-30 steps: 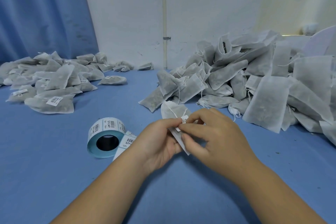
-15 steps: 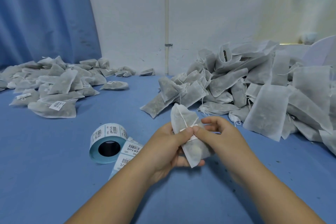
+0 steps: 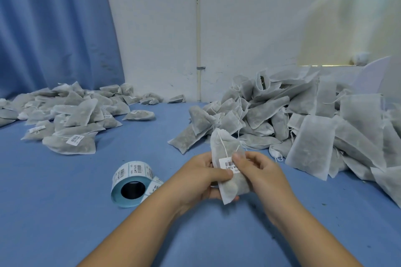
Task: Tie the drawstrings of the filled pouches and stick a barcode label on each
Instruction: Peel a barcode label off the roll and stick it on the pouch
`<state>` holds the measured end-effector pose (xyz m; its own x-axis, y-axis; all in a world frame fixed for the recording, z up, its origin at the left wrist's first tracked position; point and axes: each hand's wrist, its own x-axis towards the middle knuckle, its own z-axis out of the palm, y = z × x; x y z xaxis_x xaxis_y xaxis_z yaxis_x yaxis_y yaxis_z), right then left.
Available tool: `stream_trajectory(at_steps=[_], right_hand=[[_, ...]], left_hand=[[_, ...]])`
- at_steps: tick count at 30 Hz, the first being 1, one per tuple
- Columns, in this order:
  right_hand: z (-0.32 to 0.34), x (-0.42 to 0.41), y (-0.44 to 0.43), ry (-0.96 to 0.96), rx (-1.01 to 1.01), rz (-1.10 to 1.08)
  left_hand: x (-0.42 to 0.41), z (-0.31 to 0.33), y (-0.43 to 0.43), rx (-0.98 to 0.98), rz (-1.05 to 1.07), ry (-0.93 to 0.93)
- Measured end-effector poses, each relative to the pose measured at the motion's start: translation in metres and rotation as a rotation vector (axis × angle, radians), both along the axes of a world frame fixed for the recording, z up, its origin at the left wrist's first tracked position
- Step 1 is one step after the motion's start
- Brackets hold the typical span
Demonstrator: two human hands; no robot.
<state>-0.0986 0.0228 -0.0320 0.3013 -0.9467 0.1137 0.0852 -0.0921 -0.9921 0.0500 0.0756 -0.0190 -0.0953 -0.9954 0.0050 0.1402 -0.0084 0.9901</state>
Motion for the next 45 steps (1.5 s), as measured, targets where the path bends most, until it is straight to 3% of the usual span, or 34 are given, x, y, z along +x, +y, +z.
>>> stream_trajectory(at_steps=[5,9,13,18,23,27,30,32,36,39,45], right_hand=[[0.0,0.0,0.004,-0.036,-0.051,0.011],[0.002,0.005,0.007,-0.118,-0.074,-0.019],[0.015,0.026,0.009,-0.055,-0.067,0.052],[0.045,0.068,0.009,0.096,-0.028,0.281],[0.07,0.123,0.002,0.075,0.051,0.367],[0.074,0.163,-0.013,0.168,0.182,0.378],[0.069,0.196,-0.024,0.246,0.242,0.359],[0.072,0.222,-0.03,0.221,0.245,0.342],[0.085,0.268,-0.045,-0.079,0.282,0.411],[0.076,0.278,-0.052,0.092,0.203,0.319],[0.043,0.237,-0.047,0.291,0.197,0.35]], left_hand=[[-0.001,0.012,0.002,0.015,0.09,-0.137],[0.005,0.017,0.007,0.026,0.135,-0.164],[0.025,0.027,0.017,0.02,0.202,-0.144],[0.066,0.039,0.027,-0.065,0.424,-0.021],[0.118,0.04,0.035,-0.102,0.567,0.137],[0.172,0.022,0.035,-0.055,0.914,0.122],[0.198,-0.002,0.033,-0.008,1.056,0.08],[0.207,-0.012,0.032,0.001,1.078,0.056],[0.219,-0.013,0.031,-0.023,1.082,0.023],[0.222,-0.013,0.034,-0.022,1.087,-0.006],[0.203,0.004,0.04,-0.114,1.026,-0.018]])
